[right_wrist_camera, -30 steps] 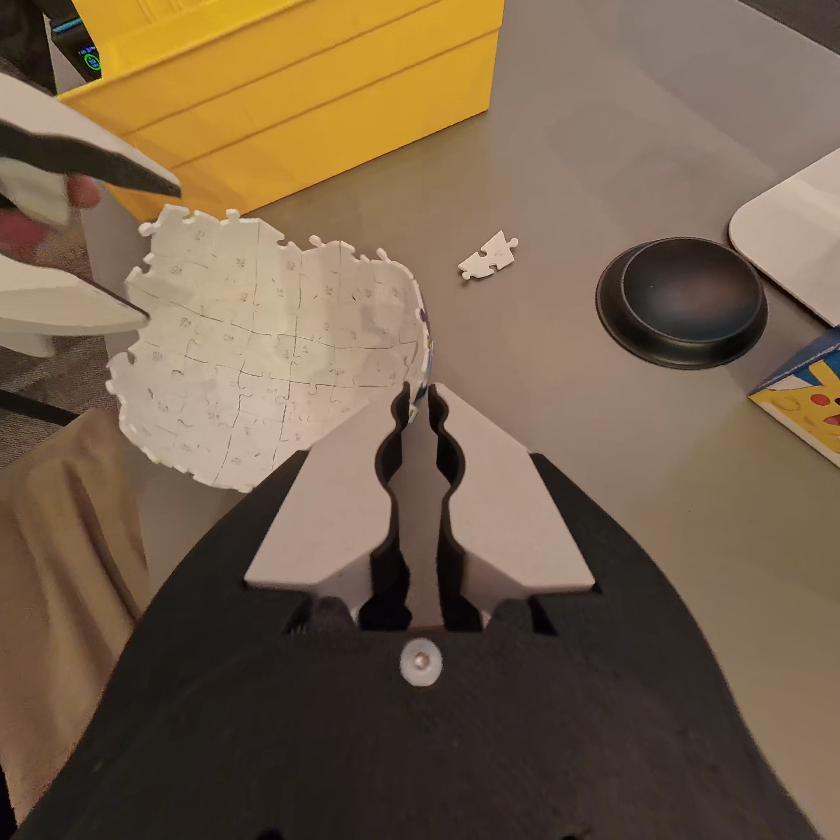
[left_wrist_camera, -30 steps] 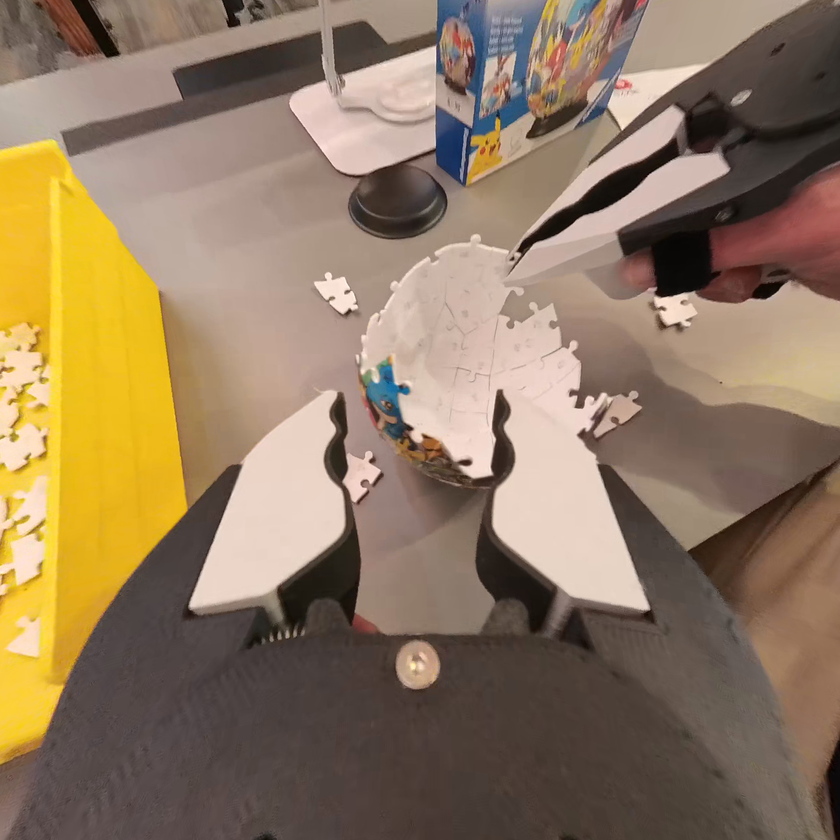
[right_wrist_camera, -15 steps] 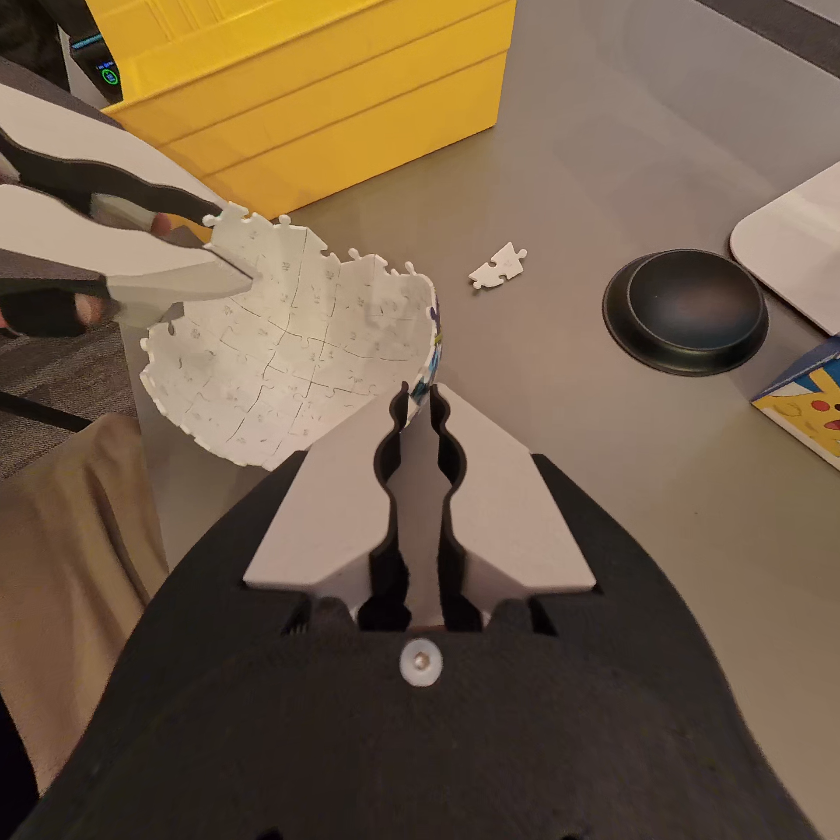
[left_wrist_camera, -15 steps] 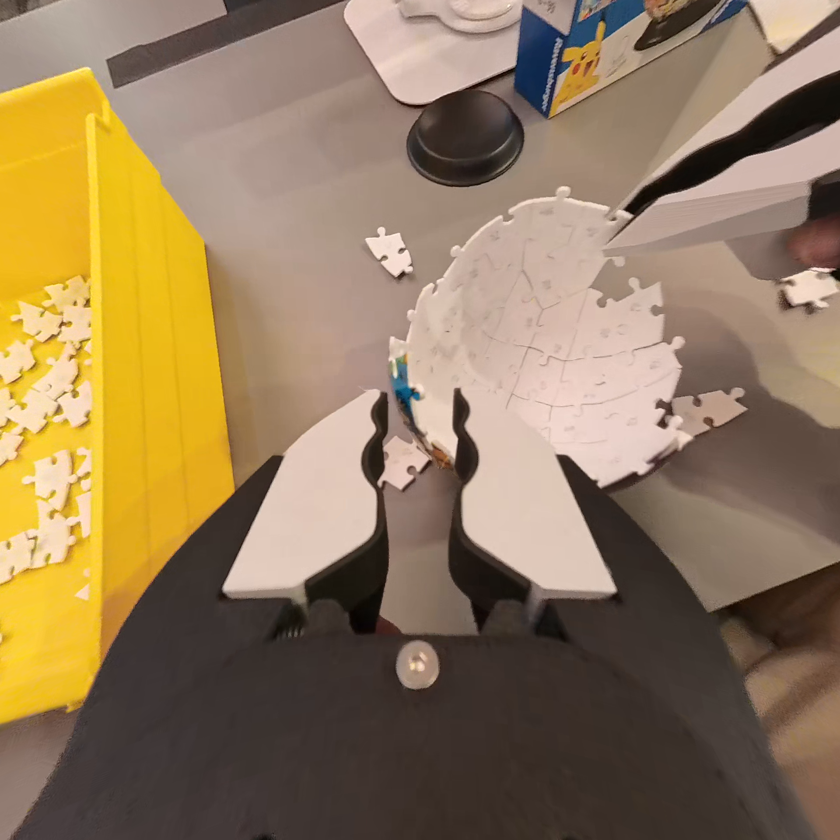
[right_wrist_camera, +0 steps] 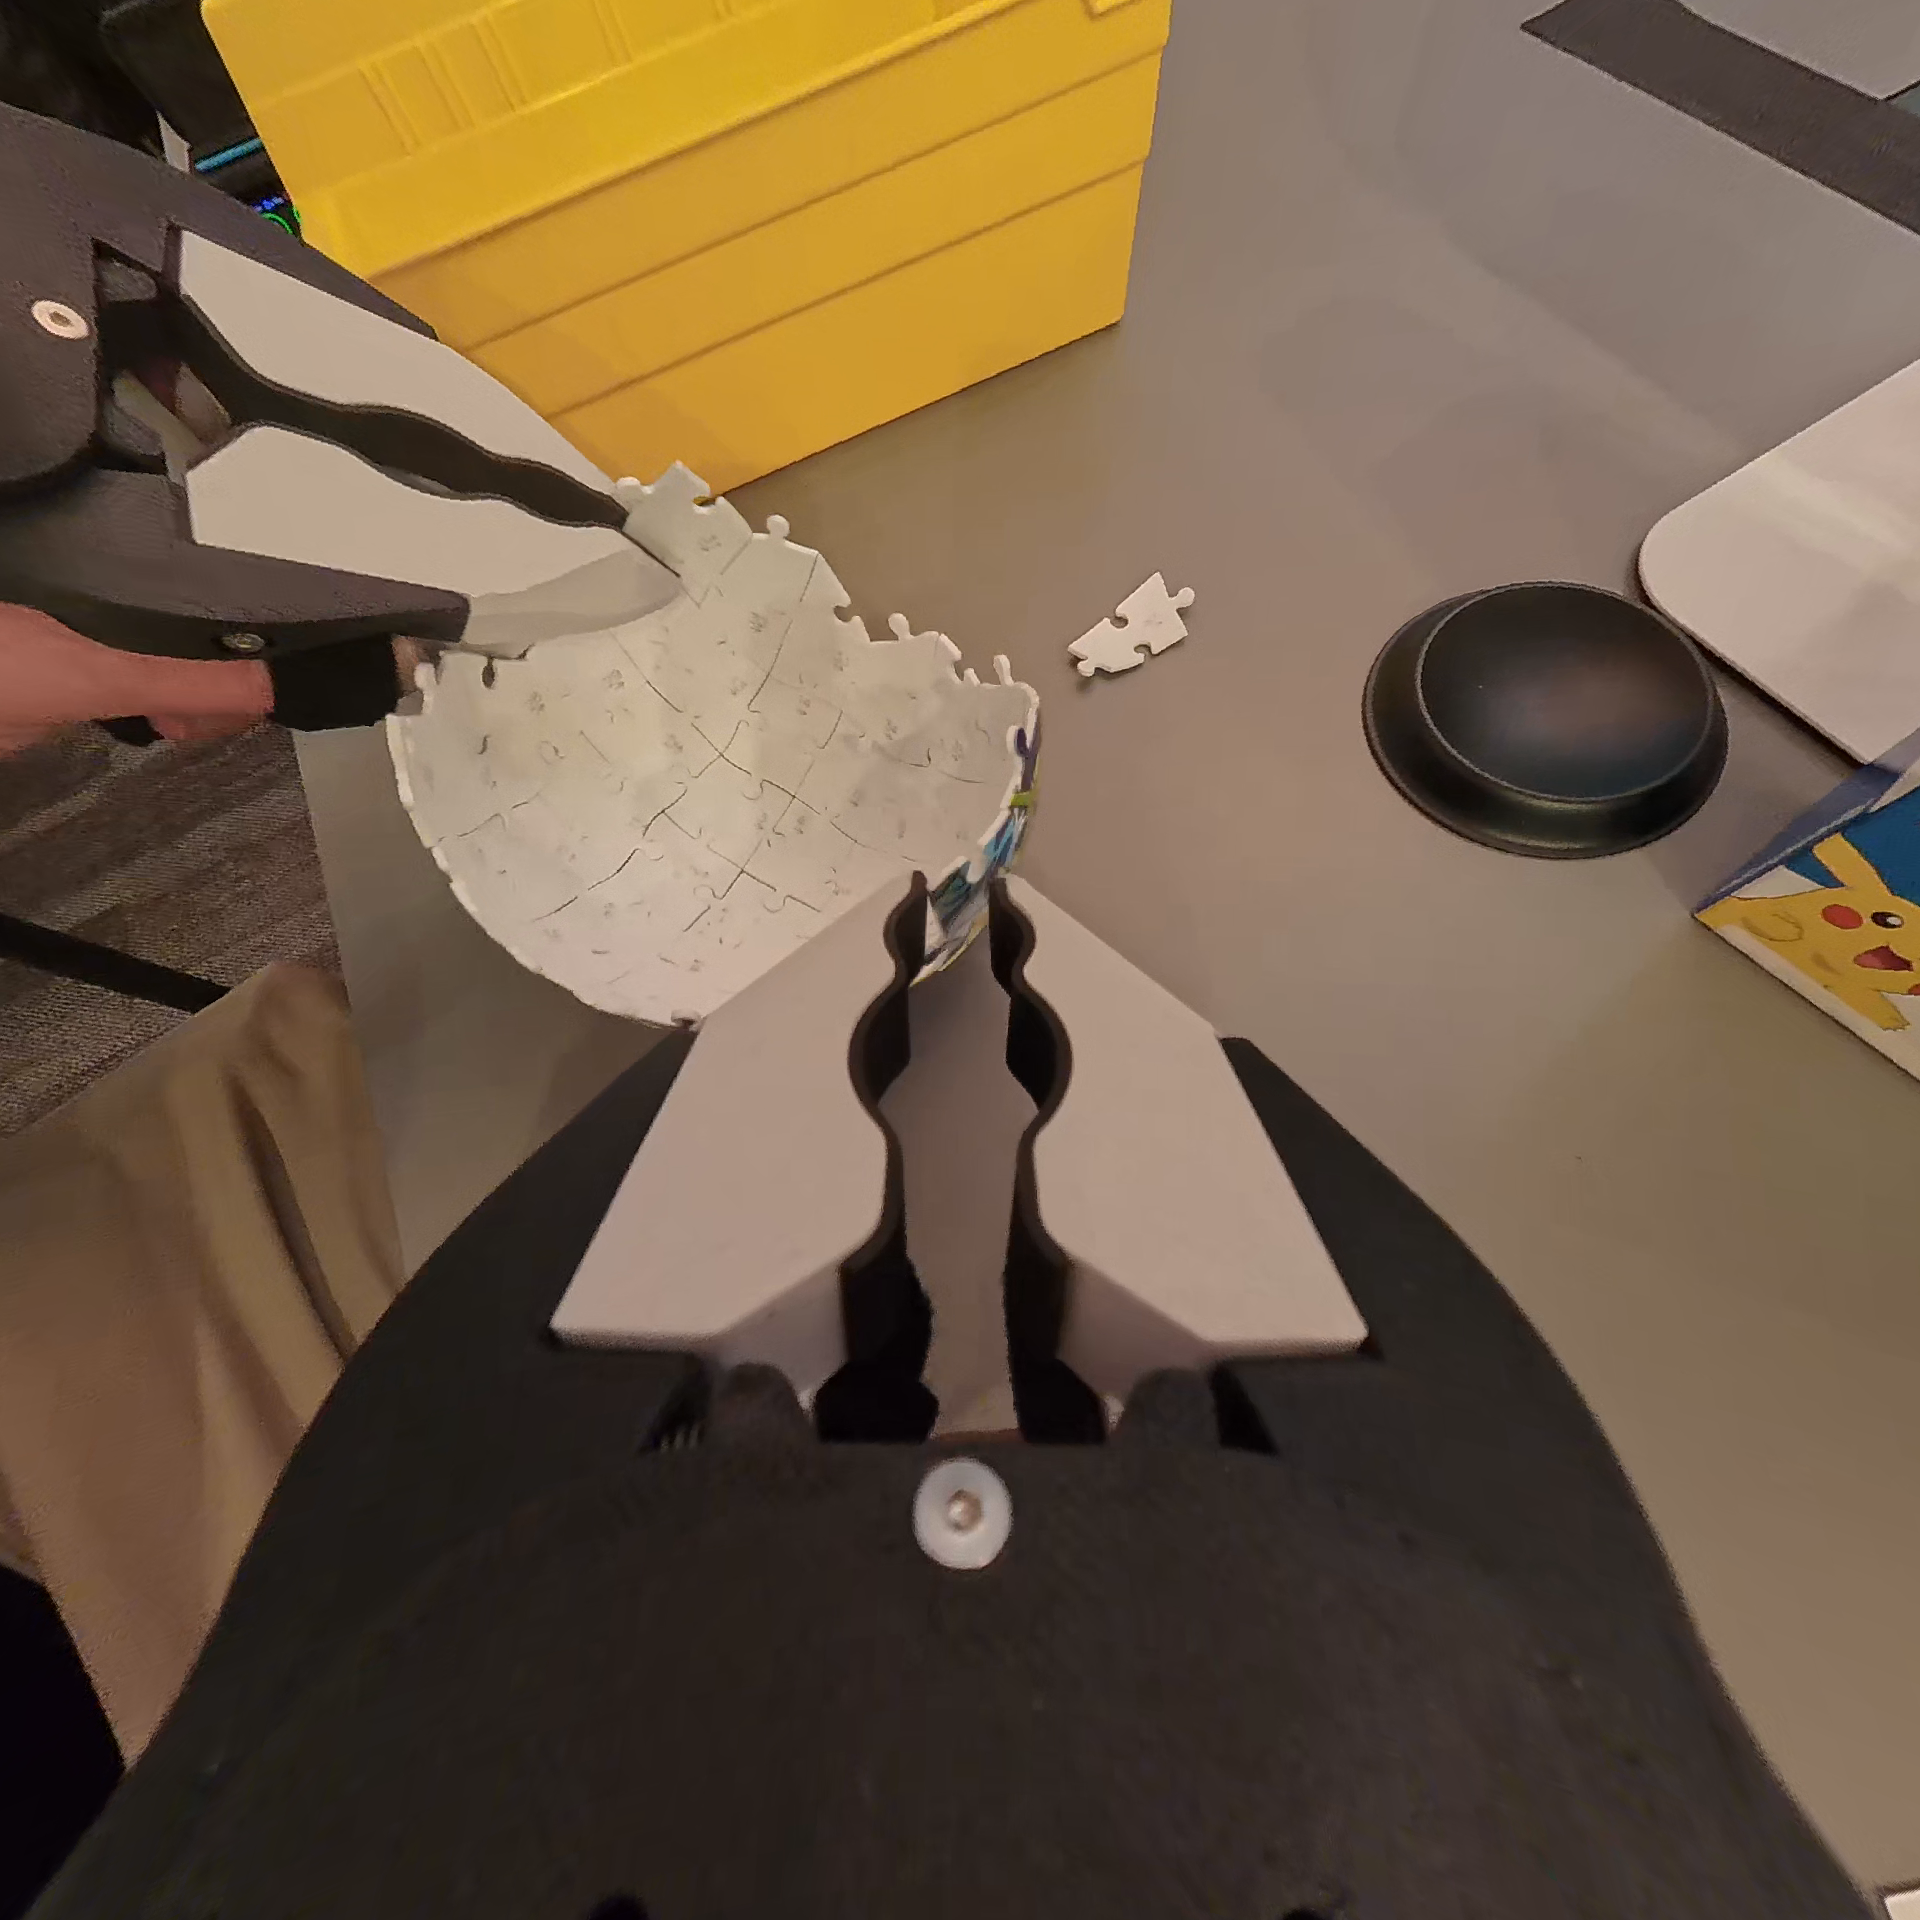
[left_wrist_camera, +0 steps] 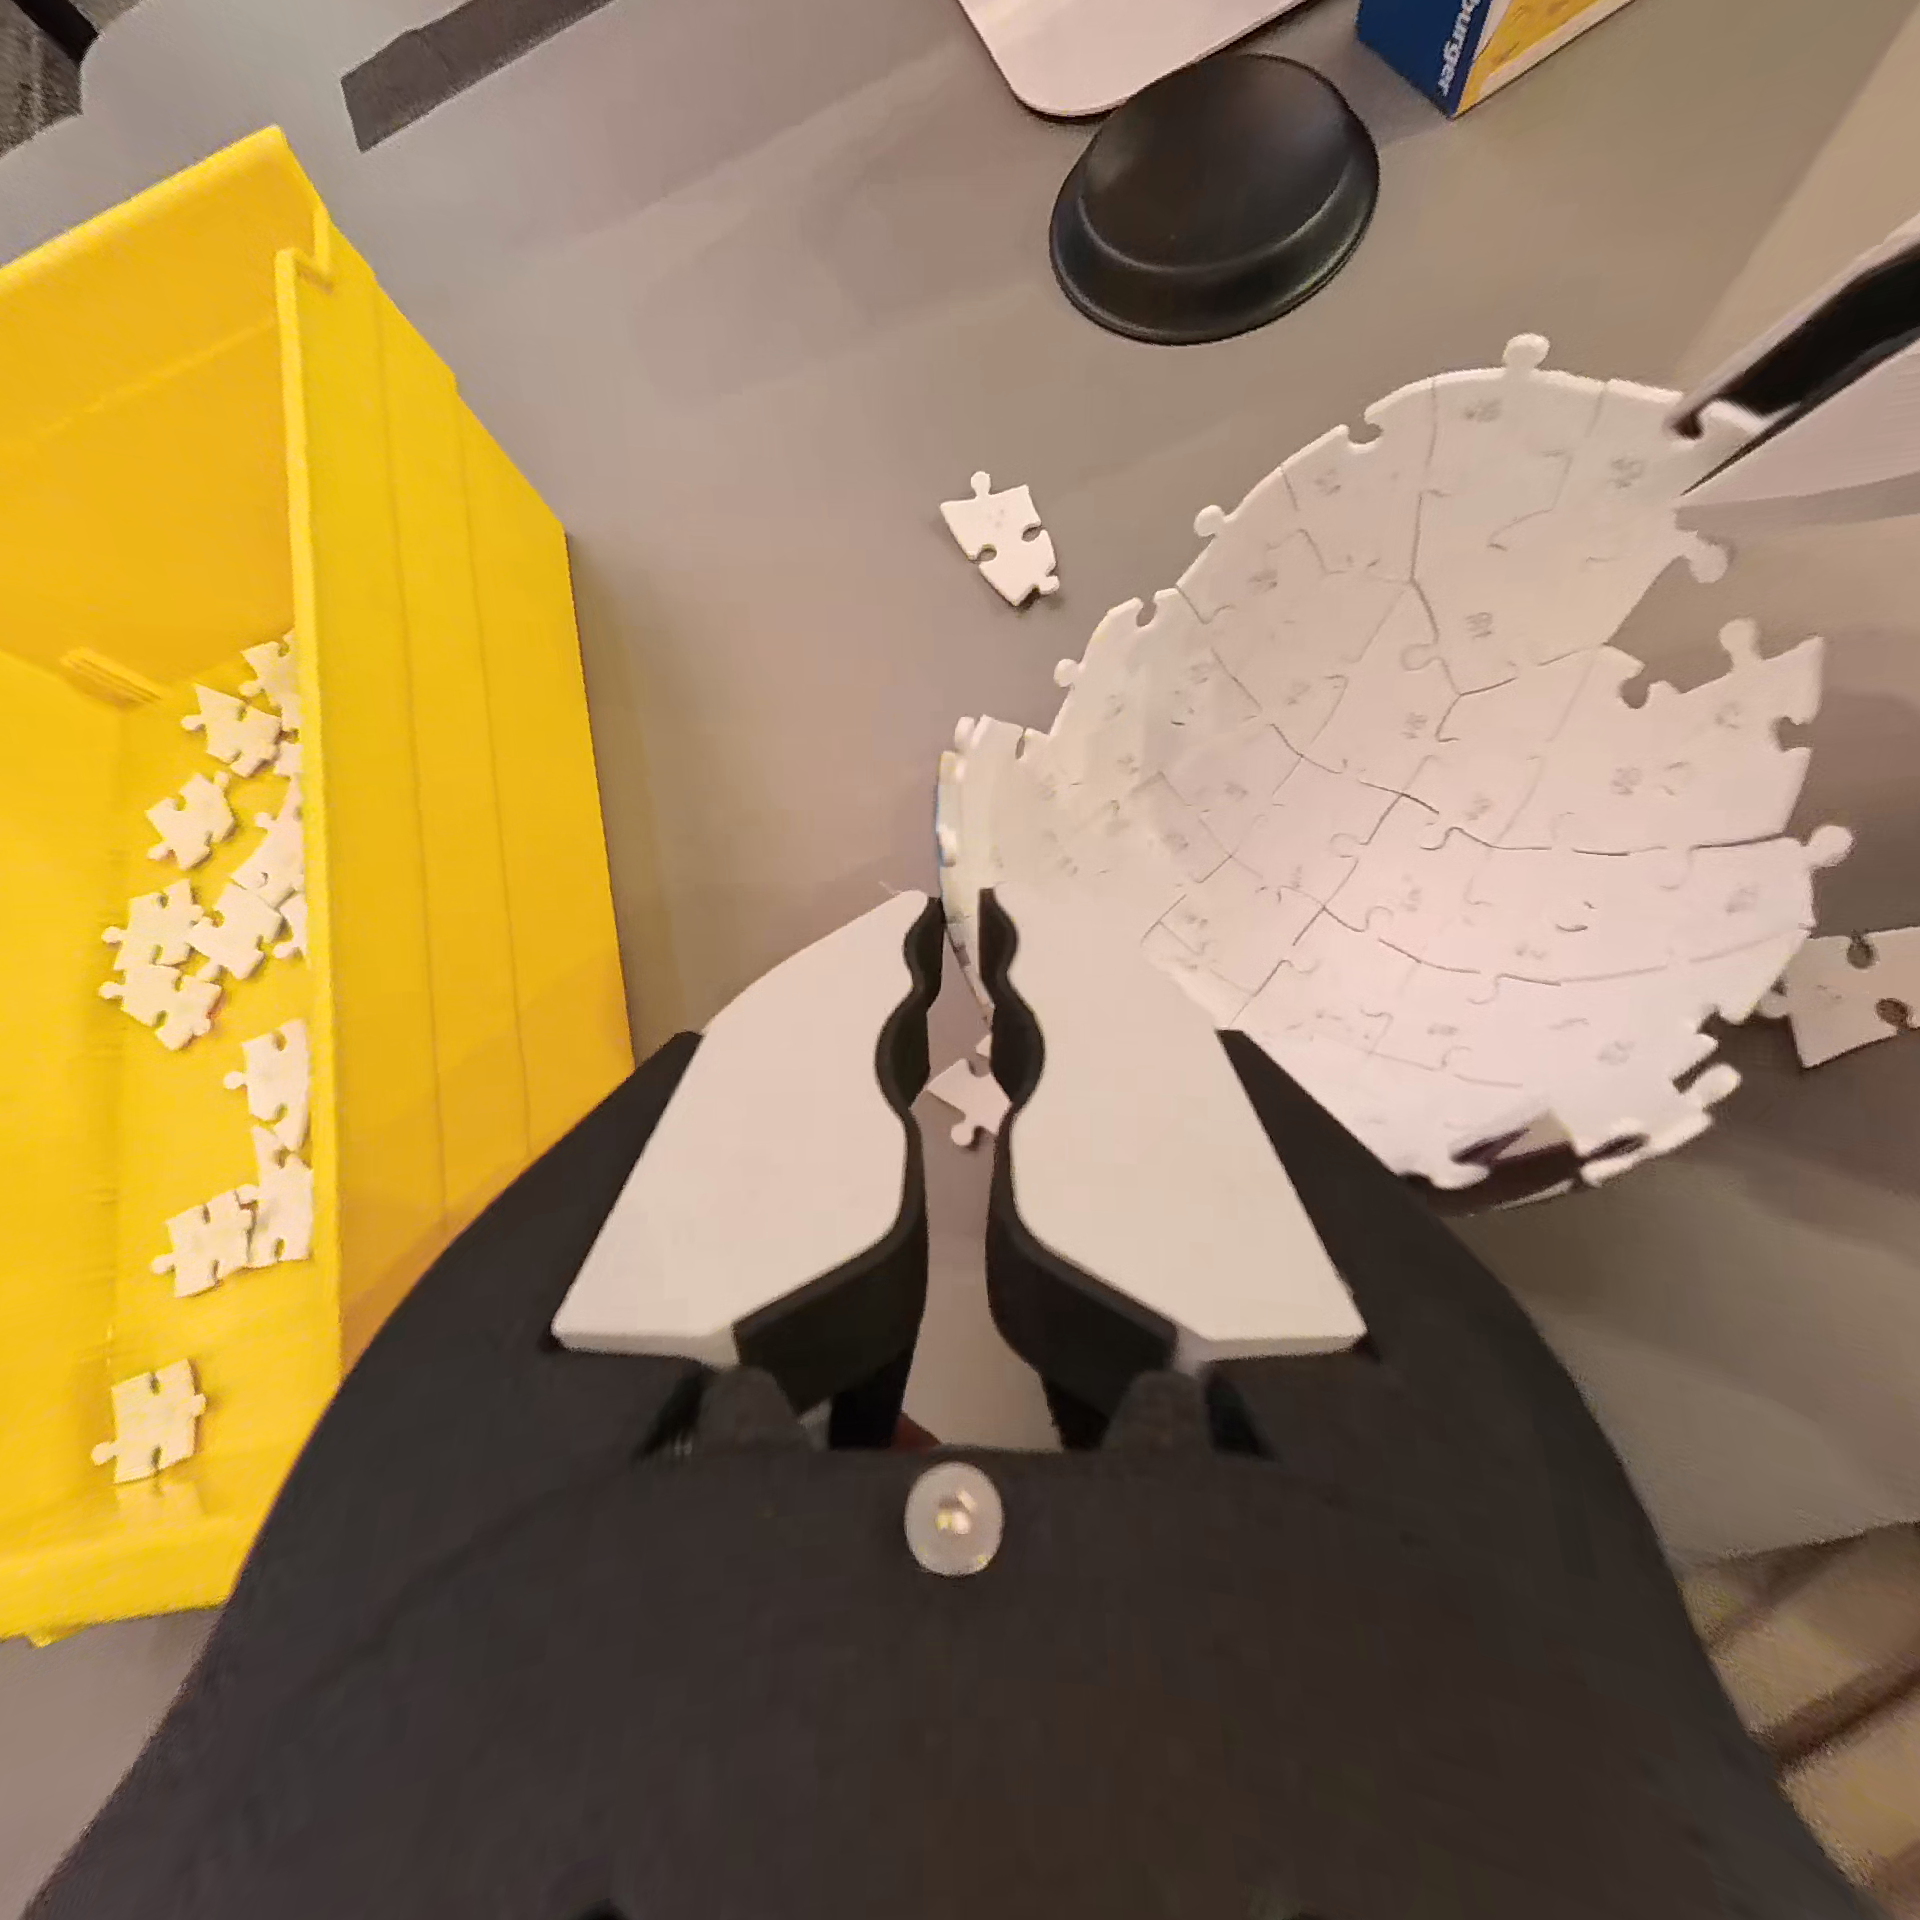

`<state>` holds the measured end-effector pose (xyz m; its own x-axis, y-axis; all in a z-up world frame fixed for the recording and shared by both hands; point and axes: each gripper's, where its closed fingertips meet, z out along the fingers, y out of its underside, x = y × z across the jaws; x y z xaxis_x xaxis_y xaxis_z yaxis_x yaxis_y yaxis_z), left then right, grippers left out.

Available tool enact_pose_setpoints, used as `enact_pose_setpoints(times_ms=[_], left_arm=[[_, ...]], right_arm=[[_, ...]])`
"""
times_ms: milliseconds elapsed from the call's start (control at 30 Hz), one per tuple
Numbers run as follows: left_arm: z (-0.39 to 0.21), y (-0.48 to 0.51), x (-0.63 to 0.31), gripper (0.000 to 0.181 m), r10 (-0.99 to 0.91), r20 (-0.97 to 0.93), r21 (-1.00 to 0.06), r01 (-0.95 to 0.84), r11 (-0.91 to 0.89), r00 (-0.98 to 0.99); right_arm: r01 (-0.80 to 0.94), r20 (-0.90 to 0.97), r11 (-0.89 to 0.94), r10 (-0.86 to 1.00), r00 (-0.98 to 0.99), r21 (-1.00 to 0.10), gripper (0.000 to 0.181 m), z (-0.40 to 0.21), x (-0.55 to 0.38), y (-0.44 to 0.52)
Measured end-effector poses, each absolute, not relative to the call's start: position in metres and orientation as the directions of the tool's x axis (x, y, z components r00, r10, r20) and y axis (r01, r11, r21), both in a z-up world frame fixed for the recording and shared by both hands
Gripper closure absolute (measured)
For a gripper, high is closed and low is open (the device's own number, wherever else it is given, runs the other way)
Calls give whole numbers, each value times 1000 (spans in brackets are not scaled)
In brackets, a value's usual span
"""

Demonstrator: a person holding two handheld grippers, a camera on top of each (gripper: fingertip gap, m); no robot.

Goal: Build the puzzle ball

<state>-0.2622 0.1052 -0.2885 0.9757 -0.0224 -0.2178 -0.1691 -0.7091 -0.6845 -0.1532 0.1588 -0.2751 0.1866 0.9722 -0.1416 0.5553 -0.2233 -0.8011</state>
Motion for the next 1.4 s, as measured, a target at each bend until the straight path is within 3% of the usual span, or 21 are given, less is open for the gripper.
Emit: enact_pose_setpoints(times_ms=[600,1067,1400], left_arm=[[-261,115,-265,178,-53,-511,-659,-431,-616,858],[-236,114,-250,178,-105,-767,-507,-699,-503,632],[-230,112,-238,178,-126,-862,-390,-801,-453,491]], right_arm=[[463,-226,-288,956,185,-839,158,-251,-124,159],[744,-180,-159,982,53,-649,153,-322,-81,110],[820,-110,-51,994,-15,-571,150,-348,-78,97]])
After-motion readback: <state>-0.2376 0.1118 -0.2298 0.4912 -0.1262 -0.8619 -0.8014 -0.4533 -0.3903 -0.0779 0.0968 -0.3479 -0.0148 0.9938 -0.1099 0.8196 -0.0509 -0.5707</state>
